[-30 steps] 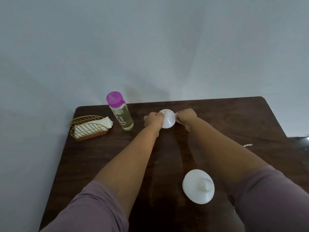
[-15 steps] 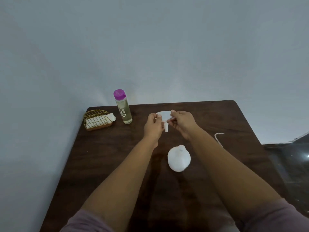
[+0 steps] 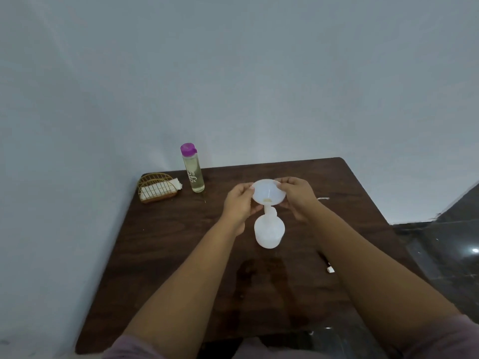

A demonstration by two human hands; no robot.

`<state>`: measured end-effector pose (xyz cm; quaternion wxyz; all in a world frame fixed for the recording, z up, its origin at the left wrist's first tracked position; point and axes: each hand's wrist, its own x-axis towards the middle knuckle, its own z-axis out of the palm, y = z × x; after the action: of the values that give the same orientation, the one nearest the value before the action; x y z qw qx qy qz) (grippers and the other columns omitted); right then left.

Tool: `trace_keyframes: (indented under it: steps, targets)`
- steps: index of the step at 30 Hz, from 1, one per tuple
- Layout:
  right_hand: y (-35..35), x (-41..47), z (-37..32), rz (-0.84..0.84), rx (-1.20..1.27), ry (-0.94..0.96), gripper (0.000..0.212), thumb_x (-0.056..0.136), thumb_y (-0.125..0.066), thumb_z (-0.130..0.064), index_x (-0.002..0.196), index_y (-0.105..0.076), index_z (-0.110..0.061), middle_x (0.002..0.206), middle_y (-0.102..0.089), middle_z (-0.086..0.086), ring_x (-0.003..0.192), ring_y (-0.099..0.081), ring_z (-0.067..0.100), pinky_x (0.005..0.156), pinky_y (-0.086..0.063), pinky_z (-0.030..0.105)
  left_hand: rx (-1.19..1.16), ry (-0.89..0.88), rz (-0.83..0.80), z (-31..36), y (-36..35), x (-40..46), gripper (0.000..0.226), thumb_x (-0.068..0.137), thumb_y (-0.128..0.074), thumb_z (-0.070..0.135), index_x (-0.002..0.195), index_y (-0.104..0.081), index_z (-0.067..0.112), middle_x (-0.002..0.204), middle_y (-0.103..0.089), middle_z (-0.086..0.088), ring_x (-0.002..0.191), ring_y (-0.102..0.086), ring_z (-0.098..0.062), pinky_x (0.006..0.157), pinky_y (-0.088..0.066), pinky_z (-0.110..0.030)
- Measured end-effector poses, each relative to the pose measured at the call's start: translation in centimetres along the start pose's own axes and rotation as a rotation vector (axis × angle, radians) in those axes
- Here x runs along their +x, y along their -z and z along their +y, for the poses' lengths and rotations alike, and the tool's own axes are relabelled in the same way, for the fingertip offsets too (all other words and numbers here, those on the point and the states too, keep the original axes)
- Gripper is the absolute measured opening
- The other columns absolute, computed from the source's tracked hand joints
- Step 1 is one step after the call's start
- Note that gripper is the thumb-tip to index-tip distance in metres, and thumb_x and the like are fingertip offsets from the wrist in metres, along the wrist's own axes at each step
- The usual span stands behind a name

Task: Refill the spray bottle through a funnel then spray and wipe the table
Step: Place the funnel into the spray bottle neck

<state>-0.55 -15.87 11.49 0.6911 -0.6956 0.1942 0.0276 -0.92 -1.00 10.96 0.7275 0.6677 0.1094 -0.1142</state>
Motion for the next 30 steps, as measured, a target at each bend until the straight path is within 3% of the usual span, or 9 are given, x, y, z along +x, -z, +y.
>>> trace_keyframes:
  steps: [4,7,11,18,22,26,30]
  targets:
    - [0.1,0.7,0.8,0.154,-0.002,-0.013,0.028,0.093,-0.058,-0.023,0.116,-0.060,-0.007,0.116,-0.062,0.010,0.104,-0.059,0.025,0.092,-0.052,0.041,0.020,-0.015,-0.131,1.1,0.0,-0.3,0.026,0.101,-0.050,0.024,0.122,-0.059,0.011,0.111,-0.065,-0.002,0.096,-0.065,-0.012,0.078,-0.057,-0.024]
    - [-0.5,0.6,0.7,0.237,0.002,-0.018,0.040,0.092,-0.058,-0.032,0.124,-0.057,-0.008,0.118,-0.062,0.009,0.108,-0.058,0.026,0.098,-0.048,0.044,0.059,-0.015,-0.254,1.1,0.1,0.5,0.025,0.102,-0.046,0.031,0.115,-0.059,0.015,0.101,-0.067,-0.001,0.091,-0.065,-0.013,0.077,-0.057,-0.026]
    - [-0.9,-0.1,1.1,0.261,-0.058,-0.011,0.039,0.093,-0.056,-0.035,0.123,-0.058,-0.011,0.116,-0.062,0.008,0.106,-0.059,0.025,0.095,-0.051,0.044,0.162,-0.007,-0.297,-1.0,0.0,1.1,0.027,0.102,-0.041,0.042,0.113,-0.056,0.023,0.112,-0.068,-0.007,0.103,-0.067,-0.022,0.092,-0.055,-0.036]
    - [-1.1,0.0,2.4,0.234,-0.018,-0.042,0.039,0.095,-0.051,-0.037,0.122,-0.055,-0.010,0.114,-0.063,0.009,0.102,-0.062,0.026,0.091,-0.053,0.044,0.198,-0.049,-0.289,-1.9,0.1,1.7,0.027,0.101,-0.039,0.047,0.119,-0.051,0.031,0.121,-0.063,-0.003,0.108,-0.064,-0.020,0.097,-0.053,-0.038]
    - [-1.7,-0.2,2.8,0.282,-0.164,-0.010,0.033,0.098,-0.047,-0.034,0.127,-0.046,-0.016,0.122,-0.054,0.007,0.107,-0.058,0.026,0.088,-0.055,0.045,0.205,-0.038,-0.279,-2.7,0.4,1.8,0.034,0.101,-0.039,0.046,0.126,-0.050,0.027,0.127,-0.061,-0.003,0.110,-0.062,-0.019,0.096,-0.053,-0.036]
    - [-1.7,-0.2,2.9,0.301,-0.313,0.101,0.032,0.101,-0.041,-0.030,0.129,-0.043,-0.017,0.126,-0.051,0.008,0.109,-0.054,0.024,0.087,-0.054,0.039,0.186,-0.024,-0.274,-2.9,0.2,1.9,0.039,0.101,-0.038,0.046,0.133,-0.047,0.026,0.130,-0.059,-0.004,0.111,-0.062,-0.020,0.095,-0.053,-0.036]
    - [-1.5,-0.1,2.8,0.297,-0.343,0.138,0.030,0.102,-0.039,-0.028,0.129,-0.044,-0.016,0.127,-0.052,0.008,0.103,-0.051,0.019,0.071,-0.050,0.026,0.190,-0.028,-0.278,-2.9,-0.2,2.0,0.038,0.101,-0.037,0.046,0.133,-0.046,0.027,0.133,-0.058,-0.004,0.113,-0.061,-0.020,0.094,-0.053,-0.035]
